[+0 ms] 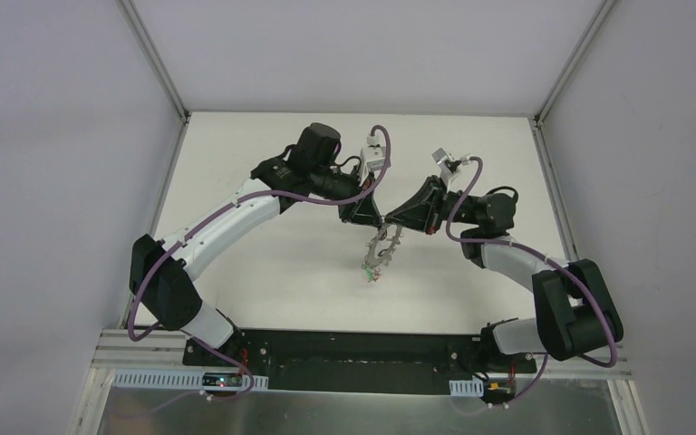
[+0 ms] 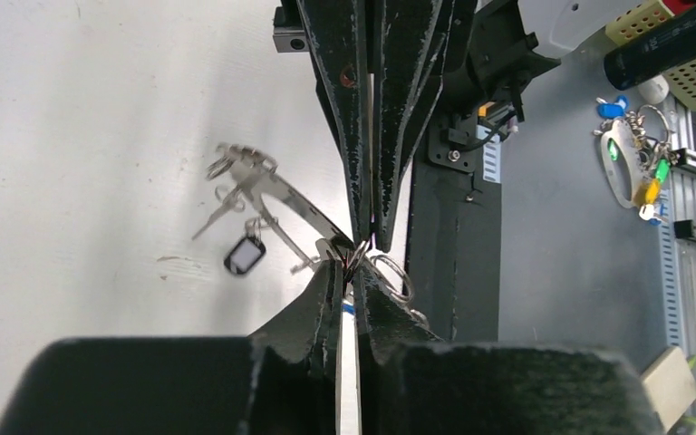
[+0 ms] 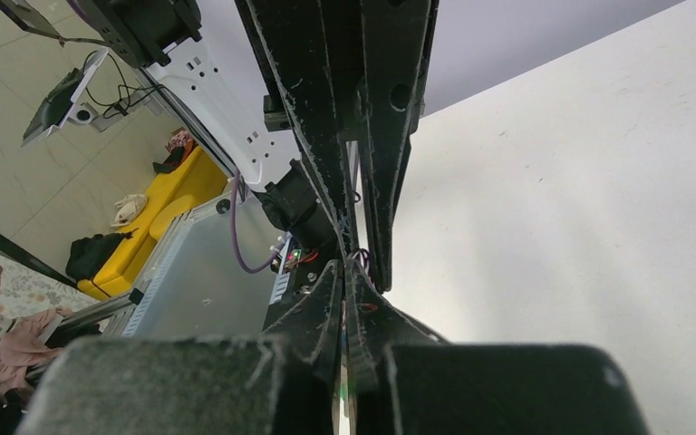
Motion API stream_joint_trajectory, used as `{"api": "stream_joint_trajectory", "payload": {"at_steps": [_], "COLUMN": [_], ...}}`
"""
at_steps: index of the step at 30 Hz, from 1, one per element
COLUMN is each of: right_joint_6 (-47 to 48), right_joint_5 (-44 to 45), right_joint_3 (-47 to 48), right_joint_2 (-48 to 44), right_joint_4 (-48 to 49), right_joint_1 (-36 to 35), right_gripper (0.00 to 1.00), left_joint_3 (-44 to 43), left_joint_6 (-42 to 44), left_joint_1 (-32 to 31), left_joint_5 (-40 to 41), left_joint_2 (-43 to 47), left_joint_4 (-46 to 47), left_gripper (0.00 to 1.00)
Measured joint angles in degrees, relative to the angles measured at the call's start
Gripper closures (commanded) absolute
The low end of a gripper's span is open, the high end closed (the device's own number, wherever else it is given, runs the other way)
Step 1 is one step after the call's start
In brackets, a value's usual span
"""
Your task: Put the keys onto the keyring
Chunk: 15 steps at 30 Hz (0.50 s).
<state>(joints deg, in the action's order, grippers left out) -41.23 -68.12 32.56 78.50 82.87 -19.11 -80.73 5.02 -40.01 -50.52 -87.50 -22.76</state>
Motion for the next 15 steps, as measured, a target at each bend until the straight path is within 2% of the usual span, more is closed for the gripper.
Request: {"api": "stream_joint_trajectory", "payload": {"at_steps": [11, 15], "right_joint_6": [1.7, 5.1], "right_joint_5": [0.2, -0.1], "right_joint_3": [0.0, 0.0], "right_joint_2": [0.2, 0.2], "right_joint_4": [-0.5, -2.8], "right_joint_1": [0.7, 0.6], "right_gripper": [1.00, 0.89], "left_joint_3": [-0.1, -2.8], "left_joint_6": [-0.4, 3.7], "left_joint_1": [0.4, 0.3], "left_joint_5": [-1.5, 0.4], "left_joint_2": [0.0, -0.9], "left_joint_4": [-0.5, -5.6], "left_gripper": [1.00, 1.00]}}
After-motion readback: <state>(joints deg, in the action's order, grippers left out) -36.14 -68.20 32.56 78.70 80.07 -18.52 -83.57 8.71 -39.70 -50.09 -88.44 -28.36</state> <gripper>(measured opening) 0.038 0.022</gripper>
